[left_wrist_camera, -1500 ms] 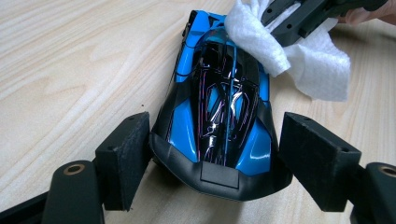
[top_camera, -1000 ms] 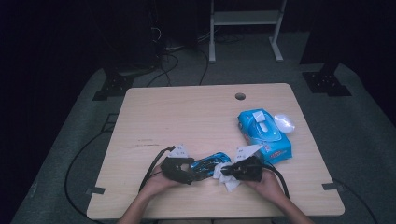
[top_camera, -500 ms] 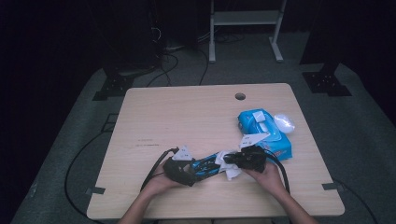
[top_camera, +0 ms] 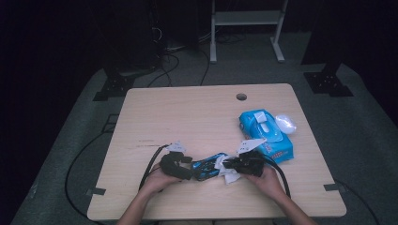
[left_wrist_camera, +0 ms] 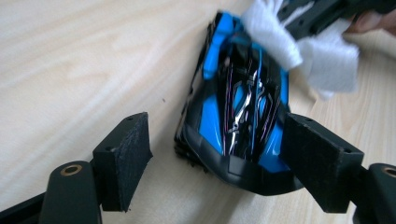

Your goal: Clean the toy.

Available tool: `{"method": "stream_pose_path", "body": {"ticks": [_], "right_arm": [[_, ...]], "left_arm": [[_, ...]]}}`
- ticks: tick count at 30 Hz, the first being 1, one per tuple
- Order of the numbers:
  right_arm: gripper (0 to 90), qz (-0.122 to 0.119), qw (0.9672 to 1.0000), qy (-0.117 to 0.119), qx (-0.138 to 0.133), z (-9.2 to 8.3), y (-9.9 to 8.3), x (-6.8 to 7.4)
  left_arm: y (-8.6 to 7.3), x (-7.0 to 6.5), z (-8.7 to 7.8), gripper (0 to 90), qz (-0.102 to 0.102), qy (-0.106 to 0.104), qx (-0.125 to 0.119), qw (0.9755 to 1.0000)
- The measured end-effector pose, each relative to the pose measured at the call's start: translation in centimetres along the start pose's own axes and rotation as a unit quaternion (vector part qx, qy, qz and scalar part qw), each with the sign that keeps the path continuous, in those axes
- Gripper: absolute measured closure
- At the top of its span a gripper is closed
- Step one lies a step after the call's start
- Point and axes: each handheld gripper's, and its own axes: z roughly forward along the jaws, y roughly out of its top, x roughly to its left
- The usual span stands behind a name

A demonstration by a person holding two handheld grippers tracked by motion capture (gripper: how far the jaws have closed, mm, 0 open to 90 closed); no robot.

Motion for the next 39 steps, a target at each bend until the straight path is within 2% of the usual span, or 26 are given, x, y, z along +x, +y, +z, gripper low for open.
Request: {"method": "stream_pose_path", "body": {"ticks": [6,15,23,33,39], "right_arm": [[85.3,-0.010,0.9999,-0.002,-0.010,-0.2,-0.5,0.3],[85.5,-0.026,0.9995,-0.008,-0.016,-0.5,-0.8,0.9],[85.5,-0.037,0.9991,-0.010,-0.018,-0.7,-1.1,1.1],[85.6,-0.042,0.9987,-0.012,-0.026,-0.8,-1.5,1.4],[85.7,-0.050,0.9983,-0.013,-0.028,-0.9,-1.6,1.6]], "left_arm": [[0.0,-0.1,0.1,31.3,-0.002,-0.002,0.000,1.0000],[0.0,-0.5,0.2,32.3,0.009,-0.005,-0.001,0.9999],[0.0,-0.8,0.3,34.6,0.010,-0.010,-0.001,0.9999],[0.0,-0.5,0.4,31.9,-0.012,-0.020,0.003,0.9997],[0.0,-0.6,0.6,33.6,-0.016,-0.038,0.006,0.9991]]}}
